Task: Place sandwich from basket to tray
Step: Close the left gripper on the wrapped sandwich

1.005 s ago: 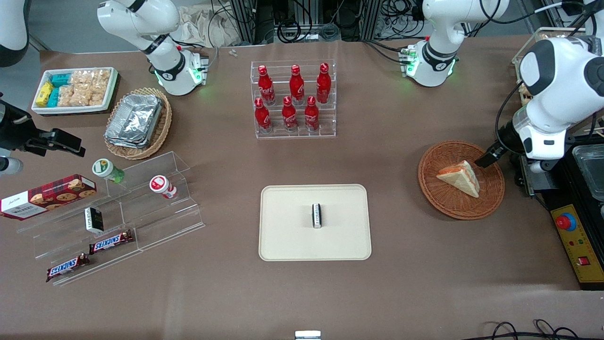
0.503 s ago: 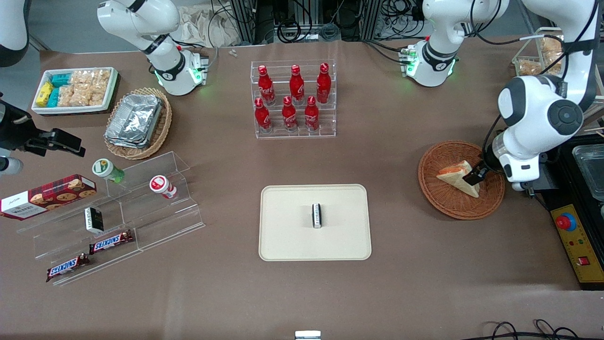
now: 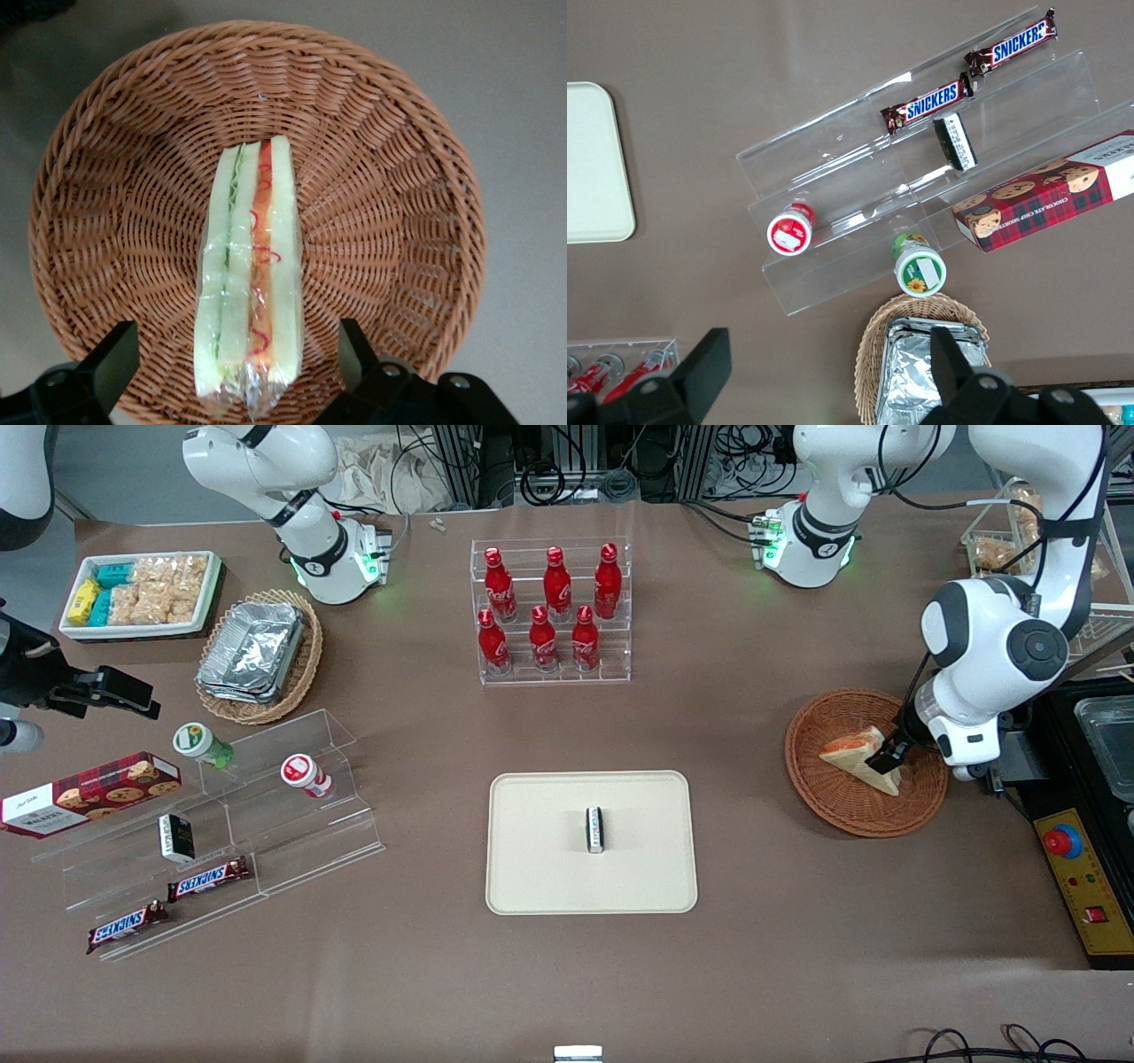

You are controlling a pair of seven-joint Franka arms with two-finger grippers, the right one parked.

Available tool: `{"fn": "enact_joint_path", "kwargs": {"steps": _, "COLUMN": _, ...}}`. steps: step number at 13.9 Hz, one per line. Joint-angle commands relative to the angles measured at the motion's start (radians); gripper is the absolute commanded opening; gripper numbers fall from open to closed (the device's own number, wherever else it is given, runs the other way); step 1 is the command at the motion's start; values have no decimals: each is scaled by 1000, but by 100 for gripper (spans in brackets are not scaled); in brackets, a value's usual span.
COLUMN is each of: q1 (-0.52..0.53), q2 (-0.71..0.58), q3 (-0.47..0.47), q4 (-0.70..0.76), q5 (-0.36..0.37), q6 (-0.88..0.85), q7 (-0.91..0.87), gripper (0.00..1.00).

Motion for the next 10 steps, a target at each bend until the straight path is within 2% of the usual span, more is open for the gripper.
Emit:
{"fn": "enact_joint_path", "kwargs": {"steps": 1, "q1": -1, "q2": 23, "q3": -1, "q4": -32, "q5": 8, "q6": 69, "q7": -23, "gripper": 100}}
{"fn": "enact_joint_path", "kwargs": {"steps": 9, "q1": -3, "q2": 92, "q3": -2, "q4": -30, "q5": 4, "q6": 128, "q7": -25, "gripper": 100}}
{"fn": "enact_joint_path", "kwargs": {"steps": 10, "q1": -3, "q2": 97, "q3": -2, "q4": -27, "q5": -2, "q6": 128, "q7": -26, "gripper": 95}}
